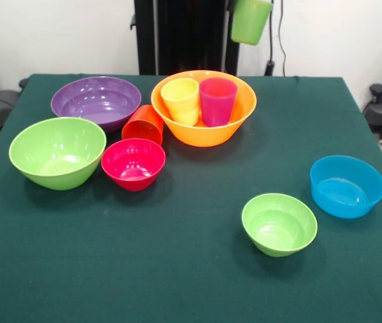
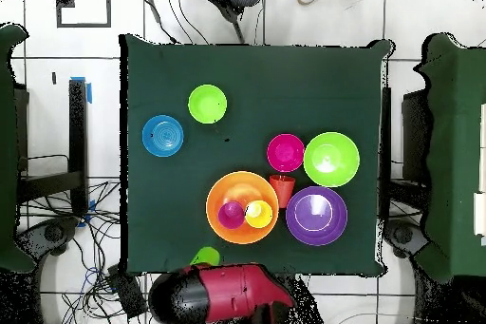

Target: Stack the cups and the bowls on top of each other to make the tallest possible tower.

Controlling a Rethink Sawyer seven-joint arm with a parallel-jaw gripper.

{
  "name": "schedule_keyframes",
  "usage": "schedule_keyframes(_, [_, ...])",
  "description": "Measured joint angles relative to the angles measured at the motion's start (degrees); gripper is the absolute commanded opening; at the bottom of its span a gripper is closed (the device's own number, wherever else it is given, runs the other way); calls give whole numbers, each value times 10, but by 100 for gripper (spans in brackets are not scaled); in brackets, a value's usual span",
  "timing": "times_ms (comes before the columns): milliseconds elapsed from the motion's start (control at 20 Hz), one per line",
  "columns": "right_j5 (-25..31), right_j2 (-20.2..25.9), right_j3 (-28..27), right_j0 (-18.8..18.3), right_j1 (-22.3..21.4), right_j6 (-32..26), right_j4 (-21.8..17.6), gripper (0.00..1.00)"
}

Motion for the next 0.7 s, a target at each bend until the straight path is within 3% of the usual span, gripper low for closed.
schedule_keyframes(250, [0, 35, 11, -75, -24, 0, 0, 0])
schedule_keyframes(400, [1, 61, 14, -136, -42, 0, -1, 0])
schedule_keyframes(500, [9, 90, 14, -199, -56, -1, -1, 0])
schedule_keyframes(700, [33, 129, 13, -269, -69, -1, 1, 0])
